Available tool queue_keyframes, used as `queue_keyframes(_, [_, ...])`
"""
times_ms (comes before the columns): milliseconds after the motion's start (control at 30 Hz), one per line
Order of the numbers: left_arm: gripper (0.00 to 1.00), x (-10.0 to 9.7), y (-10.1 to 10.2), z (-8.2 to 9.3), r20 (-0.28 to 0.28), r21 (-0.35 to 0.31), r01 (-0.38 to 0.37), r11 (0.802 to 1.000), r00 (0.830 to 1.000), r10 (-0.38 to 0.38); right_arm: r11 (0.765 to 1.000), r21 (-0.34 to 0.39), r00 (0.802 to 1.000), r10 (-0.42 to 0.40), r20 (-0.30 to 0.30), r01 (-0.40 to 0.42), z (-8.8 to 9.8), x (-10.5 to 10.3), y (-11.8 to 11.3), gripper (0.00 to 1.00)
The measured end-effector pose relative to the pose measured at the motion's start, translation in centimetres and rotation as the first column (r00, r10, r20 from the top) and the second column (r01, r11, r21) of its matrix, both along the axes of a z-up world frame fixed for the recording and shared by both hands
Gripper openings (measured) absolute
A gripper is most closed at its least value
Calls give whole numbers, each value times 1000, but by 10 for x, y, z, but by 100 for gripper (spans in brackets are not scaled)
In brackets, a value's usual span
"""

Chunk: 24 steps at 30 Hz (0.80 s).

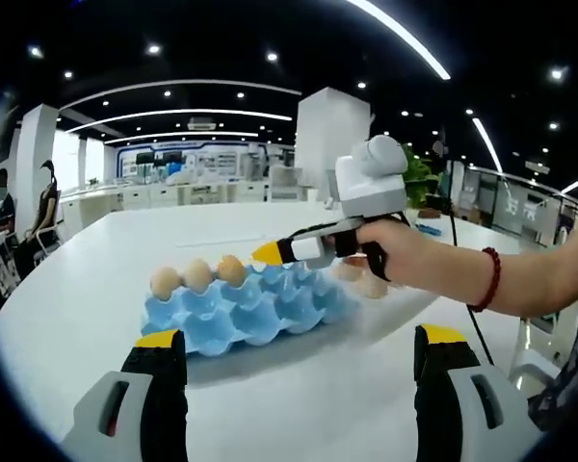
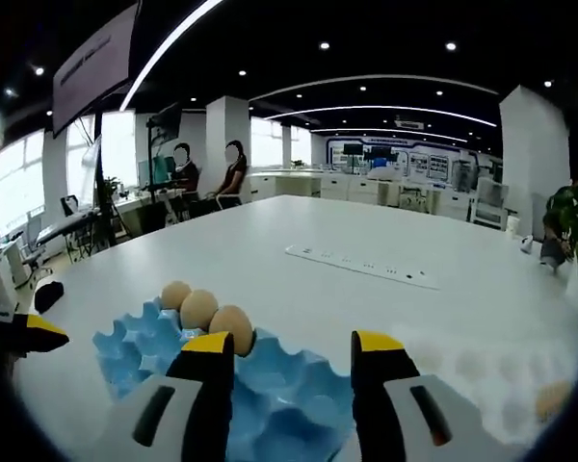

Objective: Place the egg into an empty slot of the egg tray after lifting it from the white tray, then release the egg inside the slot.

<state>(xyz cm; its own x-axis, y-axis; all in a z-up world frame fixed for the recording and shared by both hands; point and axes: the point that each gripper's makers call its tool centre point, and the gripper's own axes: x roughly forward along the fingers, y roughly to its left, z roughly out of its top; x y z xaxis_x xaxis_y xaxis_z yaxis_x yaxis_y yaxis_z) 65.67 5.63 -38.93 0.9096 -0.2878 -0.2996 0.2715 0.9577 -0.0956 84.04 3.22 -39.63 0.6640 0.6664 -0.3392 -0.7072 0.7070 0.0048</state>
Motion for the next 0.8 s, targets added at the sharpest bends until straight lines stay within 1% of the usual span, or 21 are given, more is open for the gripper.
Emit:
queue_keyframes(100, [100, 1, 0, 0, 1, 1, 0, 1000, 1000, 0, 1000, 4, 1000, -12, 2, 12, 1, -2, -8, 51])
queue_keyframes(267, [100, 2, -1, 1, 1, 4, 2, 1000, 1000, -2, 1000, 4, 1000, -15, 5, 15, 3, 2, -11, 51])
queue_keyframes(367, [100, 3, -1, 0, 0, 9, 3, 1000, 1000, -3, 1000, 4, 1000, -15, 2, 15, 2, -2, -16, 51])
queue_keyframes(400, [100, 3, -1, 0, -1, 10, 2, 1000, 1000, -2, 1000, 1, 1000, -21, 3, 21, 2, 2, -17, 51])
queue_keyframes(500, [100, 4, -1, 1, 1, 7, 5, 1000, 1000, -5, 1000, -3, 1000, -25, 3, 25, 3, 5, -22, 51])
queue_keyframes(567, [100, 5, -1, 0, 0, 9, 6, 1000, 1000, -6, 1000, -3, 1000, -31, 4, 31, 2, 0, -27, 51])
queue_keyframes(700, [100, 5, -3, 0, 1, 7, 11, 1000, 1000, -11, 999, -11, 999, -50, 13, 51, 2, 8, -36, 51])
queue_keyframes(800, [100, 6, -4, -1, -1, 12, 14, 1000, 1000, -14, 998, -17, 998, -59, 15, 59, 1, 6, -44, 51])
